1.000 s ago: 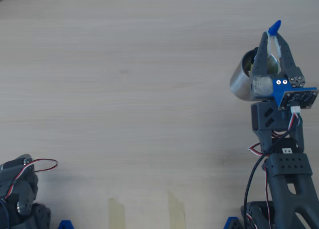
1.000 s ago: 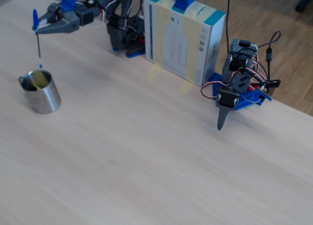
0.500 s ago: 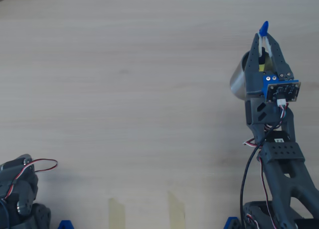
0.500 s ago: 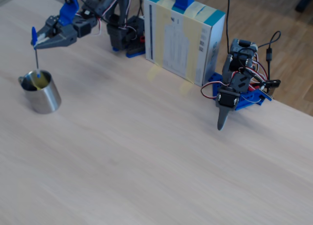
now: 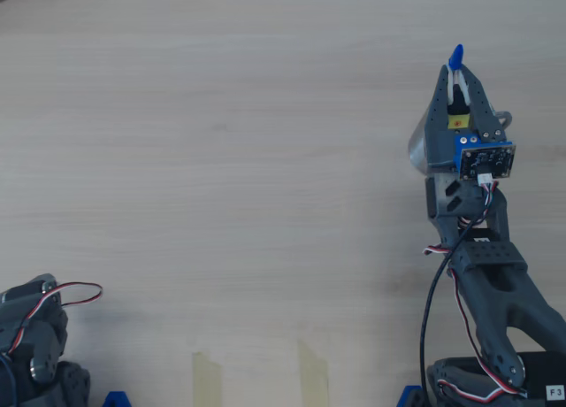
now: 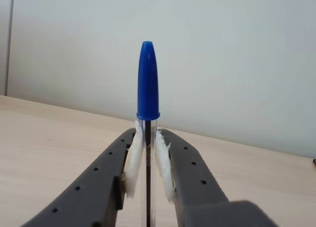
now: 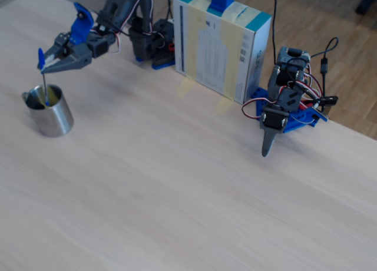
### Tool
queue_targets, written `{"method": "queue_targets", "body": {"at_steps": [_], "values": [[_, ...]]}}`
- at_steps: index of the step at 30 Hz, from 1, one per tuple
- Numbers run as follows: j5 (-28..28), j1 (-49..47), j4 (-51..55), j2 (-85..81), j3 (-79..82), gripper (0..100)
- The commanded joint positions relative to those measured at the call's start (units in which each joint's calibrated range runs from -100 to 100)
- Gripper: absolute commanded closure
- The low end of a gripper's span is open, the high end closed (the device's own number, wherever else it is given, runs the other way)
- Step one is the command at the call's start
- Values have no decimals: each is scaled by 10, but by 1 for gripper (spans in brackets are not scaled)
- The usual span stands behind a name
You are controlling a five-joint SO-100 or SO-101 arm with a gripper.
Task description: Grab the blue pen and put it in the silver cup.
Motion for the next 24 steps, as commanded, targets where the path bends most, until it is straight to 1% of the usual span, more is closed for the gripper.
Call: {"method": "queue_targets", "body": {"at_steps": [1, 24], "values": [[-3, 4, -8, 9, -15, 98], [-3, 17, -5, 120, -70, 98]]}}
